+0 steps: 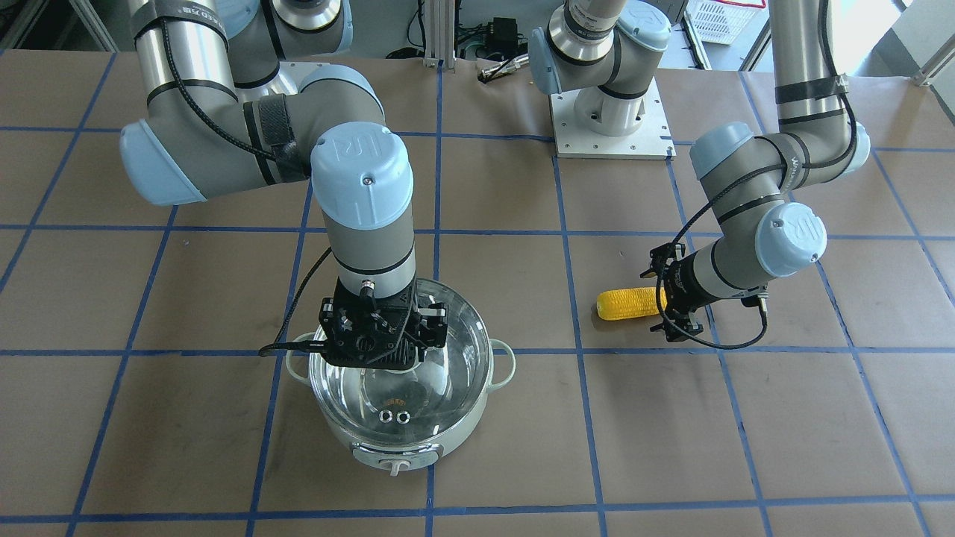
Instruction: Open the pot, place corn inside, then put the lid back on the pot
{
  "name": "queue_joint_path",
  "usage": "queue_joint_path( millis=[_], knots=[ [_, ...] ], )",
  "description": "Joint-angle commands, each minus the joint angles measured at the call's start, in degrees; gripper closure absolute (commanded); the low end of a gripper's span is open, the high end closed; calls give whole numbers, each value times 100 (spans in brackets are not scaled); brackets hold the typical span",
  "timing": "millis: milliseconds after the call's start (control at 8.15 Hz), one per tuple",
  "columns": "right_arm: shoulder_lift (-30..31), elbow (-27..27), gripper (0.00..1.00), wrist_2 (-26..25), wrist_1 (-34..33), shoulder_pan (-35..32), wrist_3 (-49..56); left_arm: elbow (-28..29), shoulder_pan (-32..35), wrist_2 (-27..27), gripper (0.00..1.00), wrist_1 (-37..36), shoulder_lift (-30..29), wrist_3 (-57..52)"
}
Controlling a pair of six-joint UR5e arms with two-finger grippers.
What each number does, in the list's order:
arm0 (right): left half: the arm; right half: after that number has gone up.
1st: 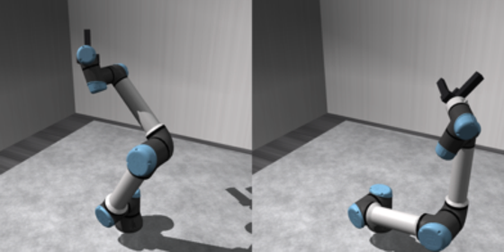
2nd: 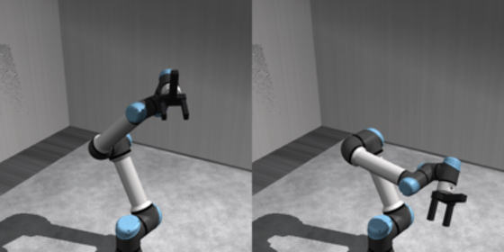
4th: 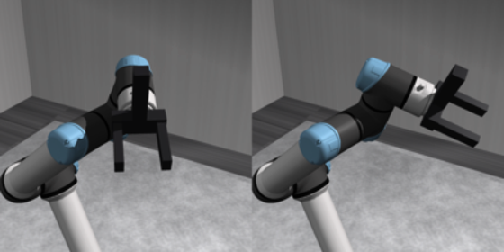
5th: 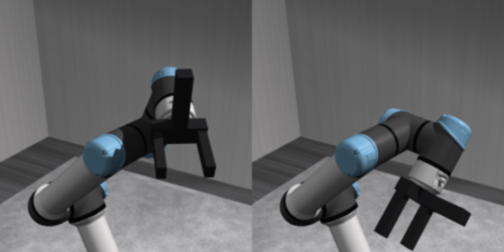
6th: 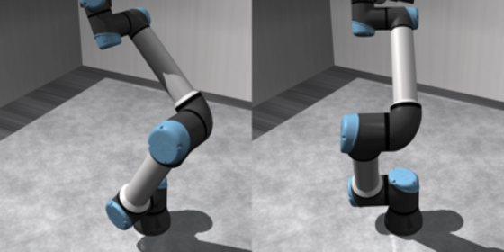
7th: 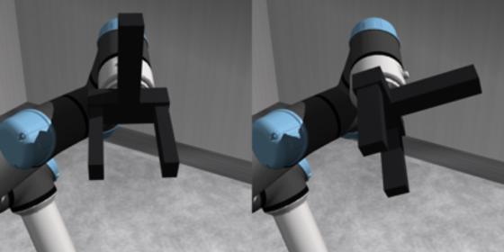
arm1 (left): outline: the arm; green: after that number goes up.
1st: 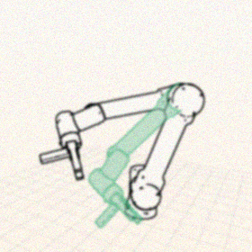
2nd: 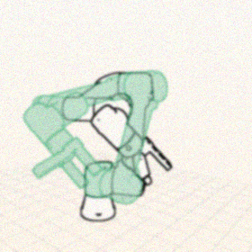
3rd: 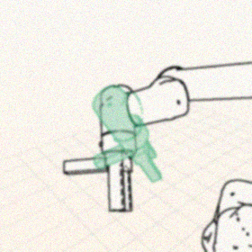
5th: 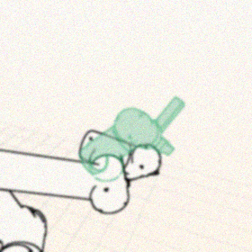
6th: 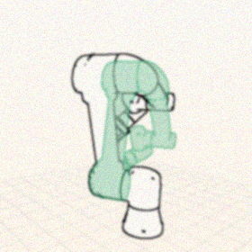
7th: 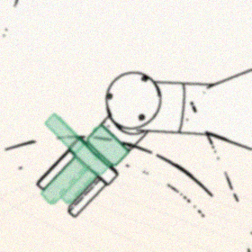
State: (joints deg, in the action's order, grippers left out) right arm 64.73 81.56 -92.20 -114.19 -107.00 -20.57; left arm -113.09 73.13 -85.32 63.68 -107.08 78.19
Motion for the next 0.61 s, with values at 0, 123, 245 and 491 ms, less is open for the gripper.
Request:
queue_joint_path(
  millis=[0, 123, 245, 491],
  knots=[
    [-4, 0, 42, 9, -7, 3, -17, -3, 8, -125, 0, 13, -41, 21],
    [-4, 0, 45, 61, -16, 3, -9, -3, 8, -535, 0, 13, -41, 238],
    [-4, 0, 49, 88, -7, 3, -17, -3, 17, -539, 0, 47, -41, 310],
    [13, -9, 52, 88, -16, 3, -17, -55, 43, -504, 0, 57, -49, 337]
  ],
)
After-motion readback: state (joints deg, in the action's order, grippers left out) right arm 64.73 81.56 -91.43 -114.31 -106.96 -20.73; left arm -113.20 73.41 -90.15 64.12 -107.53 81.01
